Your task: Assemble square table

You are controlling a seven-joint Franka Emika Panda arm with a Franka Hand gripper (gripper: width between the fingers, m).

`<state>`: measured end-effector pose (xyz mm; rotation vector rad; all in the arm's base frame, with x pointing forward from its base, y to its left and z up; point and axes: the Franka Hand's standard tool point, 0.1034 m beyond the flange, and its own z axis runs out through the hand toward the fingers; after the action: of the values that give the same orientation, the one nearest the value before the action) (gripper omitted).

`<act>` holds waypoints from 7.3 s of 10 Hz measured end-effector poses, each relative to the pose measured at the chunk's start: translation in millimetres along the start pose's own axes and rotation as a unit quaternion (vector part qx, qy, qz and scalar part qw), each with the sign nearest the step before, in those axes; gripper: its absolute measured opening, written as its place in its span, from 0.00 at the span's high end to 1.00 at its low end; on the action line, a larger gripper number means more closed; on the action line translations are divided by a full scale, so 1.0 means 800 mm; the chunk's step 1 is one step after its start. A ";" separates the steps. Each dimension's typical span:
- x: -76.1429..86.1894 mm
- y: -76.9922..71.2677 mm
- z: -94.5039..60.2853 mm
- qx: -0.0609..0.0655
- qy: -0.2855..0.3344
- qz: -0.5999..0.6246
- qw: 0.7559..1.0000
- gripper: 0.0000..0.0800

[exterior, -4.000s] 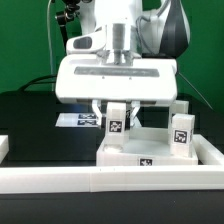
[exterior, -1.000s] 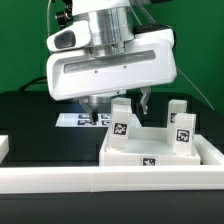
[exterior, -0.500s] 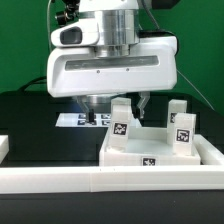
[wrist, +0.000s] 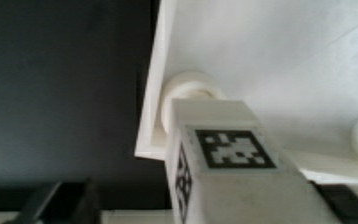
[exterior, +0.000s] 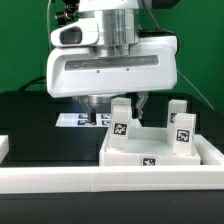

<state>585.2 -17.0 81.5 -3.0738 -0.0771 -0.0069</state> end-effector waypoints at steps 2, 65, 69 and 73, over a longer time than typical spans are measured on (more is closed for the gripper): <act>0.000 0.003 0.001 0.000 0.000 -0.005 1.000 0.50; 0.000 -0.036 0.009 0.040 -0.008 0.607 0.794 0.64; 0.003 -0.038 0.005 0.036 -0.015 0.548 0.836 0.42; 0.007 -0.039 0.003 0.039 -0.009 0.405 0.913 0.19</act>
Offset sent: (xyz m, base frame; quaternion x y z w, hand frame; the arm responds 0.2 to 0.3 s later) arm 0.0000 0.0000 0.0000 0.0000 0.0000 0.0650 0.9979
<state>588.9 14.8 81.4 -2.7731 1.1476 0.0641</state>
